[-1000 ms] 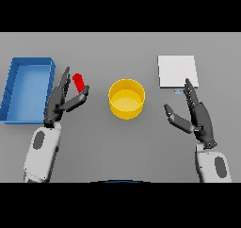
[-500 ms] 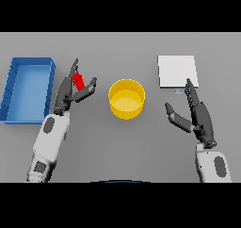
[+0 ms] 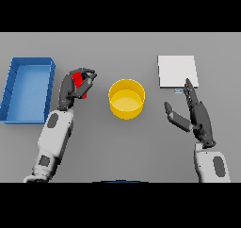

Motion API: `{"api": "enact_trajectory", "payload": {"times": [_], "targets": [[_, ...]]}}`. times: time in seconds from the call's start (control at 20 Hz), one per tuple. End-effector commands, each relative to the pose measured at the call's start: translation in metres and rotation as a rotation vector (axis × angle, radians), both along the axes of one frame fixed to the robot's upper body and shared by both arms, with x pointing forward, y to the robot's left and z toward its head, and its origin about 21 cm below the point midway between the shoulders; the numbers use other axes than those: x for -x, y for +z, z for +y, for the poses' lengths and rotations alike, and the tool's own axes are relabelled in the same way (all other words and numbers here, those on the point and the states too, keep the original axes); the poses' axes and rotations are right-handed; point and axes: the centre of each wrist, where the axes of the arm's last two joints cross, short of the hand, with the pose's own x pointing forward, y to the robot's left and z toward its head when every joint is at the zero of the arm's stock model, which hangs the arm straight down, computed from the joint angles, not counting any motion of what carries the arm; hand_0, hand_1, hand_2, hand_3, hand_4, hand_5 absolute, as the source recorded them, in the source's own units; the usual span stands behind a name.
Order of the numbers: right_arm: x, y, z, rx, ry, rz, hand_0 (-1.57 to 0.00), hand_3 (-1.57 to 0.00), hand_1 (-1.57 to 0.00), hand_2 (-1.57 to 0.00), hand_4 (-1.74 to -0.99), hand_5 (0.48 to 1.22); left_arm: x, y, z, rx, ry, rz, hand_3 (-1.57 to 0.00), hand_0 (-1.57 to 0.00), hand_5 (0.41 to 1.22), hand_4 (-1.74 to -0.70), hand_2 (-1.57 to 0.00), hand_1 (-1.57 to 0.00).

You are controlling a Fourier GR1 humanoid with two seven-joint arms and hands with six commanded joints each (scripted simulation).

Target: Pick up the red beaker and tilt it to pour out 1 green nut into yellow bowl. Pick up the yellow bowl and place it on the metallic measuring scale.

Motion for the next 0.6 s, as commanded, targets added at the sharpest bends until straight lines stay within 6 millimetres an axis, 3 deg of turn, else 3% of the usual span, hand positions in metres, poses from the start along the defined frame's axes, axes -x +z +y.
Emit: {"api": "enact_trajectory", "payload": {"times": [0.0, 0.1, 0.3, 0.55], "targets": [[0.0, -0.001, 0.0, 0.001, -0.003, 0.0, 0.0, 0.0, 0.0, 0.0, -1.292, 0.651, 0.0, -0.001, -0.003, -0.003, -0.002, -0.012, -1.13, -1.25, 1.079, -1.57, -1.24, -1.24], [-0.001, -0.004, -0.001, 0.0, -0.006, 0.013, 0.0, 0.0, 0.0, 0.0, -1.29, 0.649, 0.002, -0.004, -0.001, 0.001, -0.02, -0.042, -1.18, -1.36, 1.13, -1.62, -1.36, -1.36], [0.002, -0.005, 0.0, 0.005, -0.005, -0.001, 0.0, 0.0, 0.0, 0.0, -1.287, 0.65, 0.002, 0.005, -0.01, -0.045, -0.04, -0.026, -1.41, -1.49, 1.184, -1.53, -1.48, -1.48], [0.001, -0.002, 0.003, 0.002, -0.003, -0.013, 0.0, 0.0, 0.0, 0.0, -1.294, 0.659, -0.002, 0.026, -0.008, -0.041, -0.032, -0.07, -1.52, -1.54, 1.209, -1.5, -1.54, -1.54]]}}
